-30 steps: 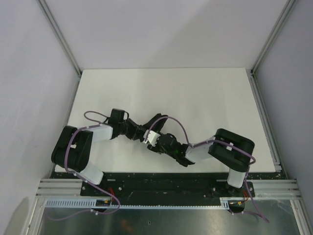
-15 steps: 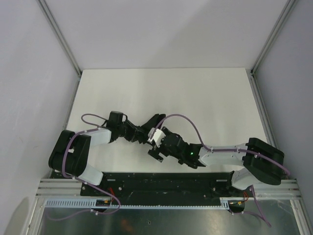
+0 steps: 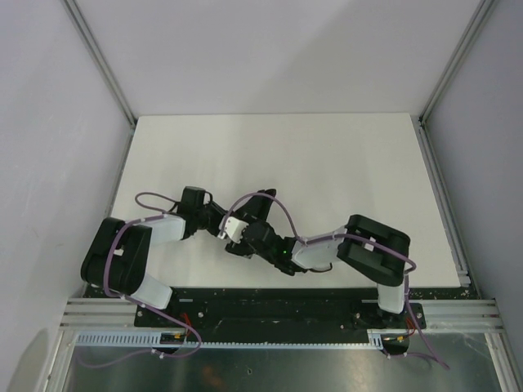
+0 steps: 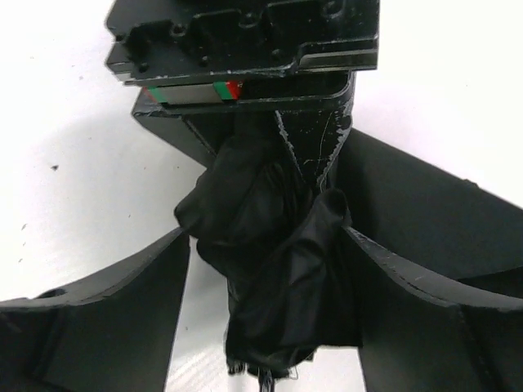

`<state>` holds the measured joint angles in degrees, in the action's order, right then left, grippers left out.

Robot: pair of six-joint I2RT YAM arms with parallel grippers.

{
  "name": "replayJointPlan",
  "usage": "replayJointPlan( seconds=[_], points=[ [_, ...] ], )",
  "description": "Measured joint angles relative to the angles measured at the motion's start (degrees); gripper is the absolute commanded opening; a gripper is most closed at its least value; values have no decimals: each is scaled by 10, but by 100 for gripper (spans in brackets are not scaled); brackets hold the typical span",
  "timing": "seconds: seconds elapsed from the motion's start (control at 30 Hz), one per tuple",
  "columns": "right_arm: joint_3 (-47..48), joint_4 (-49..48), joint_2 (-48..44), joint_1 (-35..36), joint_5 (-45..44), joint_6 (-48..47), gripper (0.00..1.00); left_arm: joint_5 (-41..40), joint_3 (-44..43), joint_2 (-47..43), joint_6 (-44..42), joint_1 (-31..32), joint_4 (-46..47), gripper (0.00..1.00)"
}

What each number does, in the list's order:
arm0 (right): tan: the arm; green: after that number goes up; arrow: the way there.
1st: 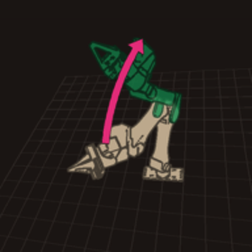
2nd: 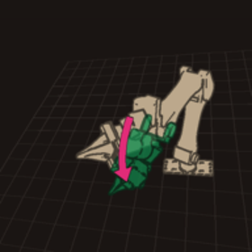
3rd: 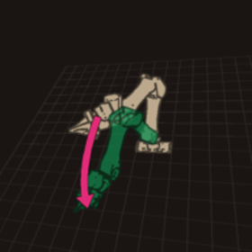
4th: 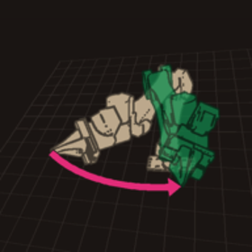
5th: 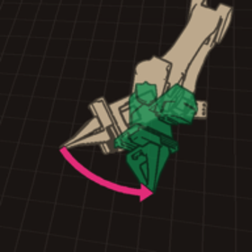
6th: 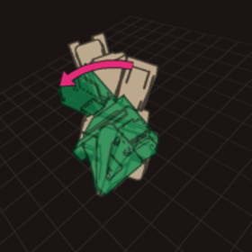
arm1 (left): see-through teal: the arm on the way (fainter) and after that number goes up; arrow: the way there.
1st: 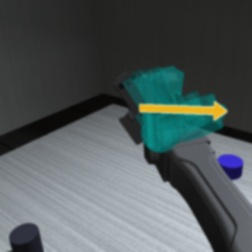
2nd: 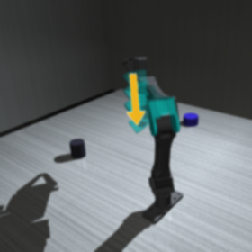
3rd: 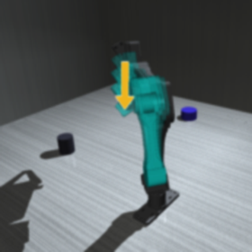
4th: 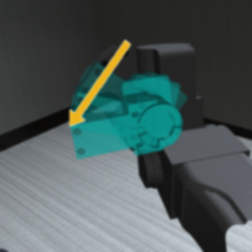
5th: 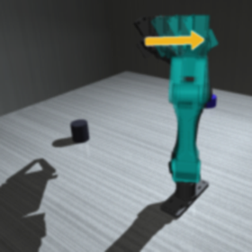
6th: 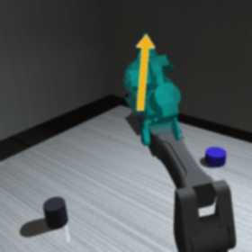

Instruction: Put away the umbrella

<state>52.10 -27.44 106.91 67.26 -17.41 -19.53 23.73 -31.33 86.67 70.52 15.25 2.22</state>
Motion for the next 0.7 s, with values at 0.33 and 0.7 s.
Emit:
replayJointPlan(
  seconds=[0.33, 0.7],
  points=[
    [26, -38, 58, -4, -42, -9, 1, -29, 4, -17, 27, 0, -18, 0],
    [34, -53, 61, -95, 191, 94, 0, -84, 7, -96, -9, -11, -81, 98]
  ],
)
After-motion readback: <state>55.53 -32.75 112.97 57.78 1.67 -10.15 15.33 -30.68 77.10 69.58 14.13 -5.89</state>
